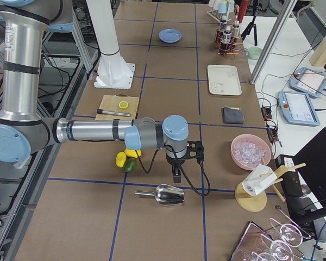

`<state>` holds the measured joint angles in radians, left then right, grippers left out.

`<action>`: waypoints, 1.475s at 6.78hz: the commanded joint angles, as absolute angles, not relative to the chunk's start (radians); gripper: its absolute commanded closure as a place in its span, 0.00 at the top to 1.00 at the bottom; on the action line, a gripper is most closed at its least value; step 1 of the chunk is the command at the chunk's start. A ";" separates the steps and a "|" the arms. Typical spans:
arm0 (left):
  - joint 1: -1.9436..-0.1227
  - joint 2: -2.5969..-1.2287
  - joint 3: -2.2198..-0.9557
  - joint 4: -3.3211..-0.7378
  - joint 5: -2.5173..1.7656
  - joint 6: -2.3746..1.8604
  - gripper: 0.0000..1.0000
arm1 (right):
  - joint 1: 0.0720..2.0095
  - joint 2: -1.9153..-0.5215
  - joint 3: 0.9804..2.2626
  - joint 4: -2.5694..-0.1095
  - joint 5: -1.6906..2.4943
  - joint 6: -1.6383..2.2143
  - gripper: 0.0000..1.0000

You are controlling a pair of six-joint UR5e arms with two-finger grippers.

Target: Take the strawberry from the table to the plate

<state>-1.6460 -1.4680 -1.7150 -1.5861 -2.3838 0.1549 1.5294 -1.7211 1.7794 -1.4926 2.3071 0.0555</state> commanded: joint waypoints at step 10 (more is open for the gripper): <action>-1.631 -1.494 -1.705 -2.124 -2.351 0.117 1.00 | 1.513 -1.683 1.761 -1.315 2.324 0.086 1.00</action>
<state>-1.6313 -1.4911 -1.7300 -2.0265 -2.3209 0.1452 1.5124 -1.6780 1.7689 -1.3162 2.3228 0.0858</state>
